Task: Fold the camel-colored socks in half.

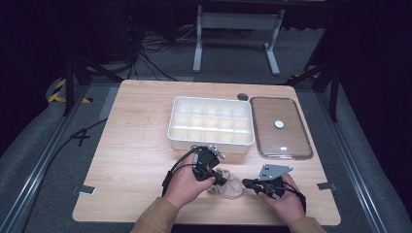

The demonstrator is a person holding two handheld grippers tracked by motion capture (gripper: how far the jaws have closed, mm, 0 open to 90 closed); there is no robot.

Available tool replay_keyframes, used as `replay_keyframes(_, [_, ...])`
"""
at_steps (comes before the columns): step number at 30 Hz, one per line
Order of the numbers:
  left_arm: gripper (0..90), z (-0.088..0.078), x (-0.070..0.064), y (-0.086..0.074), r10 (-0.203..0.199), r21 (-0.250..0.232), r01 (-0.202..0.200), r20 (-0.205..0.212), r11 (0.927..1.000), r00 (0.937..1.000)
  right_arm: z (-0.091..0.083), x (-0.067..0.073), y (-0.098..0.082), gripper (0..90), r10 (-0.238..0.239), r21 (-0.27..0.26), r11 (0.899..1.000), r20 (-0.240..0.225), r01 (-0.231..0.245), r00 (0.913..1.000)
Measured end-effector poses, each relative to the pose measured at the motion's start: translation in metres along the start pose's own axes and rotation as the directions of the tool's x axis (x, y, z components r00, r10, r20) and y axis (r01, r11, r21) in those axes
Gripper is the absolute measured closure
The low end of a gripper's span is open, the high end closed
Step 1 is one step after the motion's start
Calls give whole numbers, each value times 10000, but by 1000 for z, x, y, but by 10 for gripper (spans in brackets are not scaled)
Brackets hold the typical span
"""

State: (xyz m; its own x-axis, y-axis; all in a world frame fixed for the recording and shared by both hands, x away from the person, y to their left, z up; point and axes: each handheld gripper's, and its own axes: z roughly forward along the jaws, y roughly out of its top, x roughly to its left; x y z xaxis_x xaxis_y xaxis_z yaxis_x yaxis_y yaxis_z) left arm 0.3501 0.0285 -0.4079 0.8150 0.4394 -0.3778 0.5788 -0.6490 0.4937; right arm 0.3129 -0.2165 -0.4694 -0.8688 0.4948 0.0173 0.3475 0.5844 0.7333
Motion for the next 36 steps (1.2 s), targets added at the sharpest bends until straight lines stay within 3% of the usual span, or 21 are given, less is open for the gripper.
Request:
replay_keyframes(5, [823,11,-2,10,68,-110,-71,-280,9999,9996,5,6,0,887,-119,202,9997,-133,122,9998])
replay_keyframes(14, [818,39,0,16,-236,60,238,-322,9997,9992,-11,2,-3,886,119,-178,9998,67,-118,9999])
replay_keyframes(16, [786,41,-1,16,-116,0,116,-235,9999,9997,-15,1,-3,886,119,-244,9996,130,-116,9998])
replay_keyframes(17, [726,41,-1,16,-22,-77,21,-169,10000,9999,-17,1,-4,886,185,-270,9995,152,-181,9997])
replay_keyframes(20, [618,35,-7,16,453,-378,-455,-45,9982,9990,-21,-1,-4,882,208,-348,9992,243,-199,9995])
replay_keyframes(21, [600,29,-10,15,589,-660,-583,77,9961,9982,-24,-2,-4,880,249,-422,9988,275,-237,9993])
replay_keyframes(23, [598,25,-11,15,623,-765,-615,79,9952,9980,-25,-2,-4,880,271,-458,9986,297,-258,9992])
replay_keyframes(26, [611,8,-8,9,725,-1020,-769,-463,9918,9963,-28,-2,-2,877,329,-610,9977,330,-308,9989])
replay_keyframes(30, [631,-5,7,-3,429,-1068,-515,-814,9929,9958,-31,7,10,878,-71,-955,9954,258,95,9996])
replay_keyframes(33, [655,-7,13,-10,357,-924,-469,-1190,9946,9923,-30,13,19,879,-291,-1084,9937,111,301,9995])
replay_keyframes(36, [669,-6,13,-14,615,-750,-735,-1521,9945,9865,-29,17,24,878,-408,-1136,9927,-11,404,9992])
